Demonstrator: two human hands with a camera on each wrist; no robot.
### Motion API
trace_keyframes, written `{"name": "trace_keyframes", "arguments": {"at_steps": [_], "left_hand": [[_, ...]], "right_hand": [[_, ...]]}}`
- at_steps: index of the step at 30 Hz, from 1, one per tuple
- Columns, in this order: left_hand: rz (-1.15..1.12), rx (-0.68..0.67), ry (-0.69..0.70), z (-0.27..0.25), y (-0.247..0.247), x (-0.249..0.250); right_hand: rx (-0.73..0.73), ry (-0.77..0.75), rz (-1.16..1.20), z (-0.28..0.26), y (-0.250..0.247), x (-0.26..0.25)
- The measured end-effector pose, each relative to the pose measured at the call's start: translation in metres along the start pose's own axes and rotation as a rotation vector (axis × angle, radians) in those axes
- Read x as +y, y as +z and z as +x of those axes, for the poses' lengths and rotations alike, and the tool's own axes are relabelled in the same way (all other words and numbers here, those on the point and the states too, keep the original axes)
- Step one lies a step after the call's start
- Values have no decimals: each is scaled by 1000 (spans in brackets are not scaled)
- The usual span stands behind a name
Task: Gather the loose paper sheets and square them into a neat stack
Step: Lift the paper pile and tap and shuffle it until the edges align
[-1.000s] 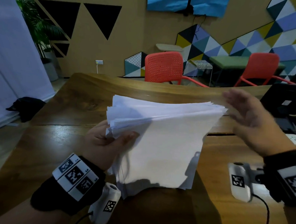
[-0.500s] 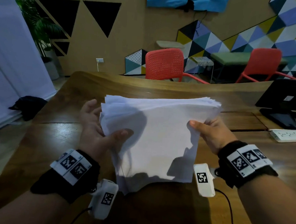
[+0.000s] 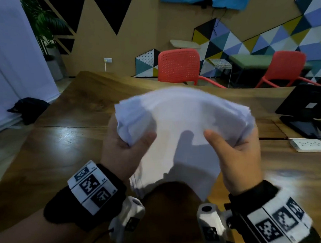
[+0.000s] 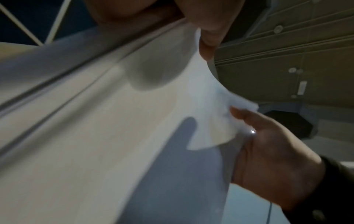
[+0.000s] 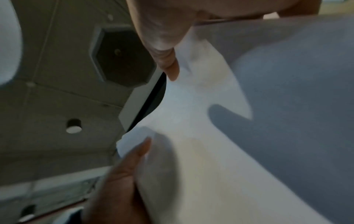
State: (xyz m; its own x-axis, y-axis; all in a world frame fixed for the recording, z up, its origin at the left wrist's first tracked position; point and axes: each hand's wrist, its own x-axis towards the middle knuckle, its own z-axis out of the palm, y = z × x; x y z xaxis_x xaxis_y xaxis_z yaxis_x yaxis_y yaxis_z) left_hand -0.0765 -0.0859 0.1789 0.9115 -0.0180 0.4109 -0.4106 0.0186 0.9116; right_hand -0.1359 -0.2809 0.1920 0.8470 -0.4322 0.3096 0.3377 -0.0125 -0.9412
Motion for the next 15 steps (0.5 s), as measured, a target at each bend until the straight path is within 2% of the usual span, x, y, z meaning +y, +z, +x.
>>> {"name": "trace_keyframes", "arguments": {"at_steps": [2, 5, 9, 11, 15], "left_hand": [[10, -3, -72, 6, -1, 0], [23, 6, -152, 8, 1, 8], [-137, -19, -120, 10, -6, 23], [-173, -22, -127, 12, -10, 26], [-246, -21, -200, 17, -2, 33]], "right_hand": [[38, 47, -78, 4, -5, 8], [26, 71, -55, 9, -9, 9], [-104, -41, 82, 10, -19, -6], [-158, -11, 67, 6, -22, -4], [-137, 14, 91, 3, -25, 6]]}}
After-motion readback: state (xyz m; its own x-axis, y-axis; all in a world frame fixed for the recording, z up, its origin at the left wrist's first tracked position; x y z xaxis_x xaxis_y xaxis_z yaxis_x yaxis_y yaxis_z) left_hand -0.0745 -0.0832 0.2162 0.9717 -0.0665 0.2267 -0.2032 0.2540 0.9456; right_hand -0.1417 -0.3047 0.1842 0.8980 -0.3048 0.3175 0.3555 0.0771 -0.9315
